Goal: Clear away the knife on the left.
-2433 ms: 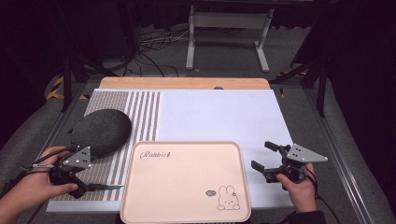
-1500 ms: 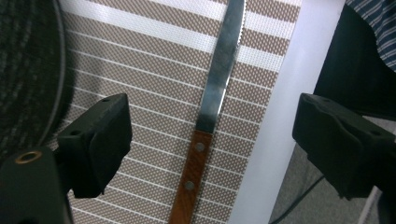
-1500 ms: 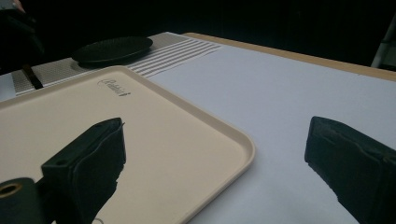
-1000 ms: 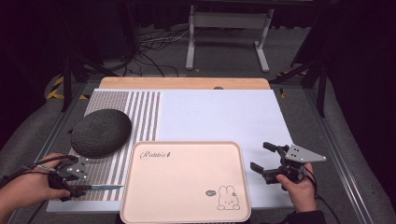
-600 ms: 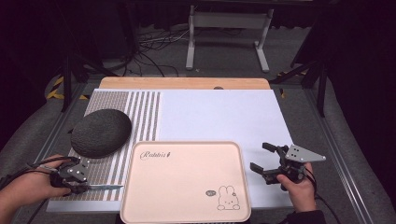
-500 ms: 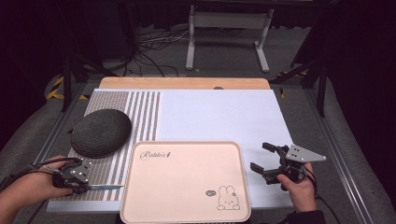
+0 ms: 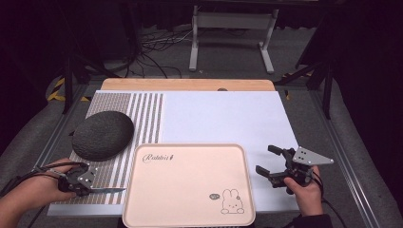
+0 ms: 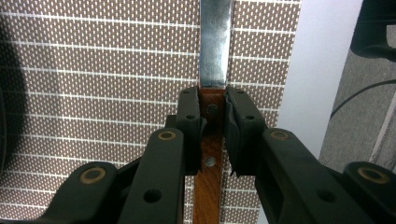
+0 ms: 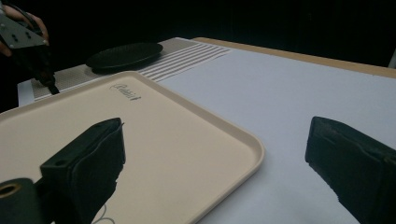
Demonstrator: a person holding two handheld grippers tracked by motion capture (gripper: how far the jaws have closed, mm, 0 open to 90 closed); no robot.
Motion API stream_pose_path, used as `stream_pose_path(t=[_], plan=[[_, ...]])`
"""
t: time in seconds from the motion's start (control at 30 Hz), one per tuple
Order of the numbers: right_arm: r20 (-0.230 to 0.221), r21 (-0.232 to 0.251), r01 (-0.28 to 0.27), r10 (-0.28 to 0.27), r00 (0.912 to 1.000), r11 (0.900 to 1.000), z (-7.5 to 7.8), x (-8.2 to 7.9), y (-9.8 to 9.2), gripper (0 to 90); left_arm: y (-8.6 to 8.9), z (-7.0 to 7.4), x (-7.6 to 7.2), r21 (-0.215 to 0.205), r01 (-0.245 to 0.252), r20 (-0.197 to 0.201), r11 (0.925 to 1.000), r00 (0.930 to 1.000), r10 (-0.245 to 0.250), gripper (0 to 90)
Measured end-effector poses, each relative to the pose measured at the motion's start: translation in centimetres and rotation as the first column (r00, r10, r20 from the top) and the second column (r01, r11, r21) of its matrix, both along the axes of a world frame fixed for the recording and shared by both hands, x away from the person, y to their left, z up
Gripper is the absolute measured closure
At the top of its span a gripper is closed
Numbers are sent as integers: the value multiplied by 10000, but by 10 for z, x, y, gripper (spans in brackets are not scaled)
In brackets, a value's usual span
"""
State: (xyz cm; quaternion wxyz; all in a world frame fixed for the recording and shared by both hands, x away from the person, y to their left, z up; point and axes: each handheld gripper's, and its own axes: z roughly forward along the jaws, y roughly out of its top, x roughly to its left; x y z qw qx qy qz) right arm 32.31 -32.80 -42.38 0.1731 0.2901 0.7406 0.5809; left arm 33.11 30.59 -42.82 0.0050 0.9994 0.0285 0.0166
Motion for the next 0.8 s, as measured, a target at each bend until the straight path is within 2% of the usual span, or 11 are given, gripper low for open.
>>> stream_pose_path(t=[0.1,0.3,0.43,0.57,0.8], plan=[[-34,-1,-5,5,10000,10000,0,0,0,58,-1,0,0,30,63,60,10000,10000,-64,779],[-16,-25,-15,15,10000,10000,0,0,0,58,1,2,-1,-101,-180,80,9998,9998,181,780],[-30,-34,-20,20,10000,10000,-1,1,1,58,1,8,-3,-209,-265,-24,9994,9996,264,781],[-24,-75,-35,34,10000,10000,-1,1,2,58,5,19,-2,-253,-506,144,9984,9986,510,781],[-28,-30,-4,4,10000,10000,0,0,0,58,7,34,-1,-1020,-1356,-218,9855,9907,1341,781]])
